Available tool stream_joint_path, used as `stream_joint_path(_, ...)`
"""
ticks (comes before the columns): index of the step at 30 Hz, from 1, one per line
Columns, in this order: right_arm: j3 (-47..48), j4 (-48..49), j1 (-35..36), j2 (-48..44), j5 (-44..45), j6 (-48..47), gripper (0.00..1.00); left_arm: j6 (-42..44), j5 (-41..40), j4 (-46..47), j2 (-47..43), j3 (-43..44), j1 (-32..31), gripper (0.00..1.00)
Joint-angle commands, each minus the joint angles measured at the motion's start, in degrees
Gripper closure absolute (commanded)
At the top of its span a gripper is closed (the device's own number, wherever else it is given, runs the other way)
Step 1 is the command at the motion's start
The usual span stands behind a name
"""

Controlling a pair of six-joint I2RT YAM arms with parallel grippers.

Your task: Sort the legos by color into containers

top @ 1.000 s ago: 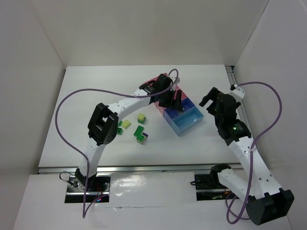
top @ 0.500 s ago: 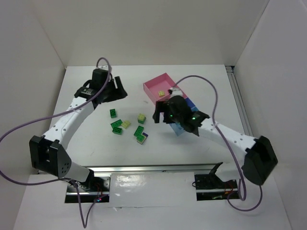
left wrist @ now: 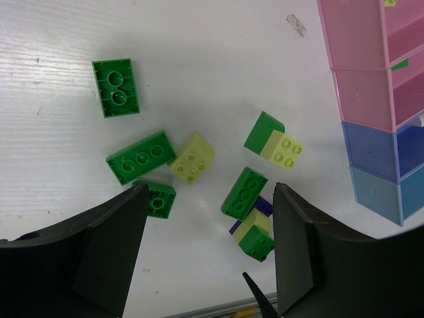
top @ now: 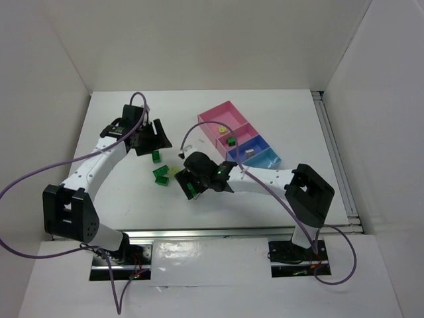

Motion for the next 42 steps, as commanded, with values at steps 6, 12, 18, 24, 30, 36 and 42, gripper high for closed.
stream_joint_path(6, 4.3, -2.01, 0.32, 4.51, -1.24, -6.12, 0.25, 2.01, 2.38, 1.77, -0.05, -0.74, 0.22, 0.23)
stream_joint_path(12, 4.3, -1.48, 0.32, 5.74, -3.0, -6.12, 0.38, 2.01, 2.91, 2.91, -0.05, -1.36, 0.22, 0.23)
stream_joint_path(18, 5.0, -2.63, 0.32, 5.75, -2.12, -6.65, 0.6, 2.01, 3.53, 2.91, -0.05, -1.36, 0.22, 0.24)
stream_joint_path(24, 5.53, -4.3, -2.13, -1.17, -3.78, -6.12, 0.74, 10.09, 17.91, 4.58, 1.96, -1.36, 0.22, 0.25)
stream_joint_path(30, 2.45, -3.77, -15.57, -10.94, -20.03, -3.92, 0.74, 14.66, 23.91, 5.19, 1.54, -1.36, -2.68, 0.24)
stream_joint_path(36, 1.13, -3.94, -25.69, -15.26, -34.97, 0.56, 0.74, 20.91, 31.38, 8.09, -5.67, -4.25, -7.76, 0.2)
stream_joint_path(42, -2.9, 2.1, -31.31, -15.79, -46.57, 5.03, 0.74, 23.27, 29.21, 13.63, -8.93, -7.07, -15.33, 0.14)
